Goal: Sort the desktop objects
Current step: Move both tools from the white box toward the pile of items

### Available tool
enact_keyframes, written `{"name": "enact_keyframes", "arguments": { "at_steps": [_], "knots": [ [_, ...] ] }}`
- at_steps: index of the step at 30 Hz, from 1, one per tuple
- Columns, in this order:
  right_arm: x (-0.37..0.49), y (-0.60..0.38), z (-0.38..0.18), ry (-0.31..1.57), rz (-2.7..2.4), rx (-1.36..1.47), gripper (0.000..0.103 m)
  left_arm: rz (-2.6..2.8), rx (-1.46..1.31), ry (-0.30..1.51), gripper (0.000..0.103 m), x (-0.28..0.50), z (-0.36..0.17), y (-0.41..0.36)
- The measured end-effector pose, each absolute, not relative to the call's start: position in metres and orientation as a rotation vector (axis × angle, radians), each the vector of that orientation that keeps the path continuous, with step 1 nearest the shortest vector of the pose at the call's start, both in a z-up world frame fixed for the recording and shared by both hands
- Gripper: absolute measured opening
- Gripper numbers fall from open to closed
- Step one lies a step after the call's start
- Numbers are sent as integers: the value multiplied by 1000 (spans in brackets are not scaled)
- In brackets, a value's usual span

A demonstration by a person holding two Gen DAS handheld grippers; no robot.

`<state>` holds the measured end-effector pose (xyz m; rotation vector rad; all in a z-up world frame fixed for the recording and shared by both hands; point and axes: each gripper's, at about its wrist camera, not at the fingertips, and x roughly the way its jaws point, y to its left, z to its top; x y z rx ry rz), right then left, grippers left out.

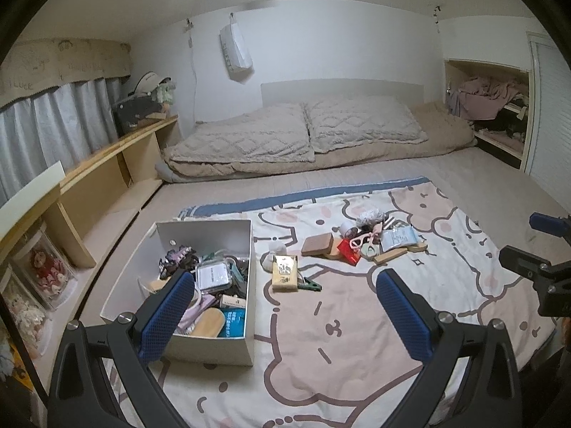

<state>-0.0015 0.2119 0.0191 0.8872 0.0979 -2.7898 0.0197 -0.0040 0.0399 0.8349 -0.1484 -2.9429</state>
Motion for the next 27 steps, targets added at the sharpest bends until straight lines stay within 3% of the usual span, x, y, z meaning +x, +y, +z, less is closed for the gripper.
{"name": "enact_keyframes", "arguments": {
  "at_steps": [15, 27],
  "knots": [
    [-20, 248, 29, 125, -2833, 850, 103, -3035, 730, -220, 103, -6, 63, 44],
    [-67, 286, 3, 73, -2901, 873, 103, -3048, 727, -219, 103, -78, 26, 84]
  ]
}}
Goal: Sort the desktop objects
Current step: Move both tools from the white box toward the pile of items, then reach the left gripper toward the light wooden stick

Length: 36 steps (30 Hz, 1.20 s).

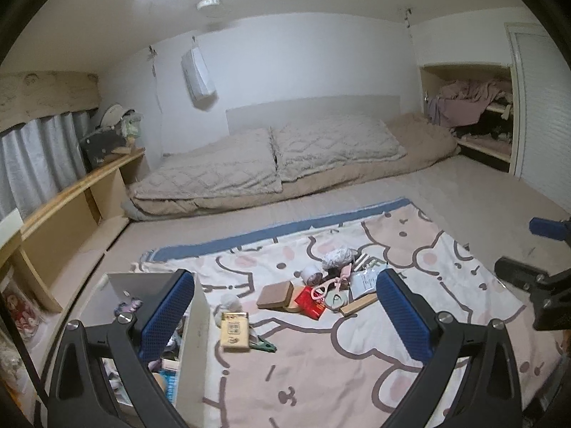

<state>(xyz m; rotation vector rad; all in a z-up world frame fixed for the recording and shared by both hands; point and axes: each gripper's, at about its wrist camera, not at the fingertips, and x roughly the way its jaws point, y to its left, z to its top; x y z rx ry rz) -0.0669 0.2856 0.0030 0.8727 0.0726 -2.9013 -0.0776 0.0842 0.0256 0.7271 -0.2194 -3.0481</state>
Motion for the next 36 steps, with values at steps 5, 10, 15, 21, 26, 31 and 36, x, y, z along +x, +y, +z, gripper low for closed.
{"name": "enact_keyframes", "arguments": {
  "at_steps": [5, 10, 15, 21, 26, 31, 36],
  "knots": [
    [-94, 299, -9, 15, -2910, 897, 103, -3065, 795, -178, 103, -105, 4, 94],
    [-121, 307, -15, 27, -2933, 890, 103, -3056, 823, -158, 103, -136, -16, 99],
    [-151, 309, -26, 21, -2930, 909, 103, -3034, 860, -149, 103, -164, -36, 99],
    [-183, 305, -56, 26, -2906, 973, 103, -3008, 952, -127, 103, -196, -71, 95],
    [-205, 305, -85, -2, -2884, 1023, 103, -2998, 1054, -98, 103, -219, -103, 92],
    [-224, 304, -113, -14, -2858, 1092, 103, -2981, 1129, -123, 103, -235, -132, 96],
    [-241, 307, -148, -34, -2818, 1211, 103, -2978, 1184, -123, 103, -247, -156, 100]
  ]
}}
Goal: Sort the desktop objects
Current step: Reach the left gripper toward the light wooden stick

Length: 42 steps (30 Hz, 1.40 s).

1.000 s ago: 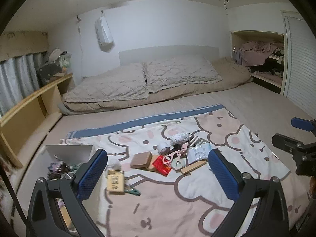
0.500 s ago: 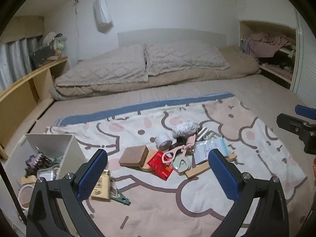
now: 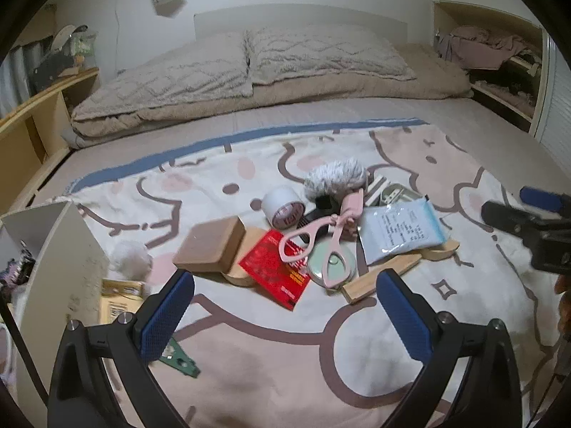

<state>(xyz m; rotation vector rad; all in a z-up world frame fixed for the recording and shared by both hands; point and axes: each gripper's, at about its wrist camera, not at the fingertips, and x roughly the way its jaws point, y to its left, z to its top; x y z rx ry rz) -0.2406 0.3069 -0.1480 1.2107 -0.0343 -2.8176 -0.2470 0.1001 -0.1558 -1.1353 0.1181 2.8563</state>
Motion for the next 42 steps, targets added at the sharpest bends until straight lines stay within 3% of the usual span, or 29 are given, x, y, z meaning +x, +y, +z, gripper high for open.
{"name": "enact_keyframes", "arguments": {
  "at_steps": [12, 28, 42],
  "knots": [
    [-267, 308, -206, 35, -2741, 1428, 103, 2725, -1247, 325, 103, -255, -209, 123],
    [-288, 307, -227, 122, -2704, 1470, 103, 2730, -1436, 22, 103, -292, -230, 79],
    [-285, 290, -225, 156, -2626, 1389, 103, 2738, -1440, 17, 102, -286, -229, 75]
  ]
}}
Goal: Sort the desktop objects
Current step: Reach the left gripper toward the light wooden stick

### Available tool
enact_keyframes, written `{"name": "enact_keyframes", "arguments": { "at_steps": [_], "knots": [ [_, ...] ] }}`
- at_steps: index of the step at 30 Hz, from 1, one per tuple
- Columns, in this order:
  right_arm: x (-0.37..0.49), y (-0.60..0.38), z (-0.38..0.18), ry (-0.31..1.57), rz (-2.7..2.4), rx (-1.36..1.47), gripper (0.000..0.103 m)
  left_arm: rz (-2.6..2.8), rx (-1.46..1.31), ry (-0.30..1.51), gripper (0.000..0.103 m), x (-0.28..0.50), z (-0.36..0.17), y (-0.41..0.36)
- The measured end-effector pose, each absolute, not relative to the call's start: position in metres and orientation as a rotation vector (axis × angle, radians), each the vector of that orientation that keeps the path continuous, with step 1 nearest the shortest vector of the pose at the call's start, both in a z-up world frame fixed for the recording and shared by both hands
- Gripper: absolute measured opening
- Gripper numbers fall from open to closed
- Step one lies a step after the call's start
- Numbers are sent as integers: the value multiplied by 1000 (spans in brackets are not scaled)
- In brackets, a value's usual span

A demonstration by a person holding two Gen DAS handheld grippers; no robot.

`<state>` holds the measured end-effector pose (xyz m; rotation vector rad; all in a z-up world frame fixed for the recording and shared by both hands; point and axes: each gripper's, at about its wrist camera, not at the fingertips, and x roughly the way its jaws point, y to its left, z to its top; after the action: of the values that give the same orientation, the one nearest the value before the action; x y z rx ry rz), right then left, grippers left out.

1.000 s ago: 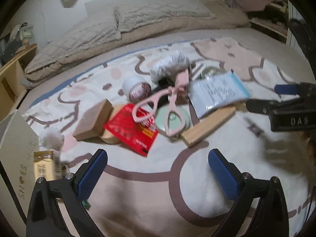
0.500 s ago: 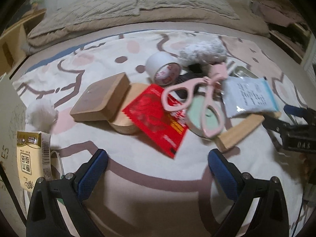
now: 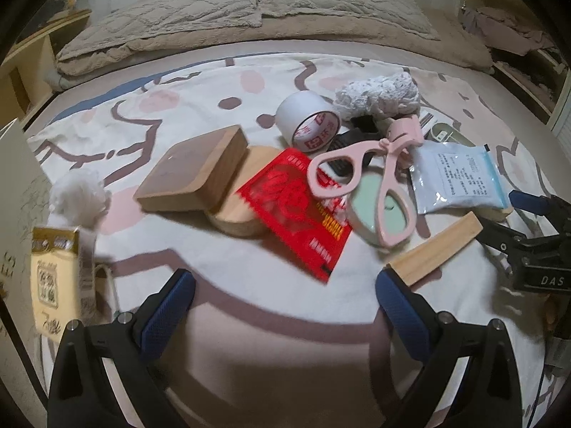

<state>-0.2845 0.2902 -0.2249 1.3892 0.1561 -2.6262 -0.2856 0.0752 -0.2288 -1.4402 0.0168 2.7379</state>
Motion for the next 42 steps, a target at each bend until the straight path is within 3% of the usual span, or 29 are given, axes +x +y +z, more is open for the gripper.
{"name": "enact_keyframes", "arguments": {
  "at_steps": [30, 42],
  "knots": [
    [-258, 274, -236, 115, -2593, 1367, 103, 2859, -1448, -57, 102, -242, -225, 49],
    [-256, 272, -236, 139, -2605, 1363, 103, 2866, -1448, 16, 102, -242, -228, 59]
  ]
}}
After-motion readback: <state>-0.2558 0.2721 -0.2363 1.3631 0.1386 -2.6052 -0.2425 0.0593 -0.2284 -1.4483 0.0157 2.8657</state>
